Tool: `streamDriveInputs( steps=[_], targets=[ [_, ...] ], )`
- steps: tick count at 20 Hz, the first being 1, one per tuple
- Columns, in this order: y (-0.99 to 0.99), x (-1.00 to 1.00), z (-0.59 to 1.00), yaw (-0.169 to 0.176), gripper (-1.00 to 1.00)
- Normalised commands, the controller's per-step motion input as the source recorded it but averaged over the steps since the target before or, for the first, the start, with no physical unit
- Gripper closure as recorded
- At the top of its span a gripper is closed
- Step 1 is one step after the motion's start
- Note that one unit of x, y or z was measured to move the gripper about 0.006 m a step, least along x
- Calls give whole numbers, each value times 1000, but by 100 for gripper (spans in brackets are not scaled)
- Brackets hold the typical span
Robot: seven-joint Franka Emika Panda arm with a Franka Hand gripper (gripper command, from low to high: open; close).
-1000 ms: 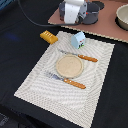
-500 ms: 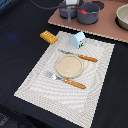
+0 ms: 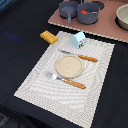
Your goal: Interact with the objects in diverse but meaningful ways.
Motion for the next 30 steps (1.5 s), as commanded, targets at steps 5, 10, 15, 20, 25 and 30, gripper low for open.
streamDriveInputs(
  steps=[5, 10, 15, 20, 25, 30],
  targets=[
    [155, -18, -110, 0, 100],
    [126, 0, -211, 0, 100],
    [111, -15, -313, 0, 100],
    [120, -33, -321, 0, 100],
    [110, -9, -301, 0, 100],
    [73, -5, -313, 0, 100]
  ],
)
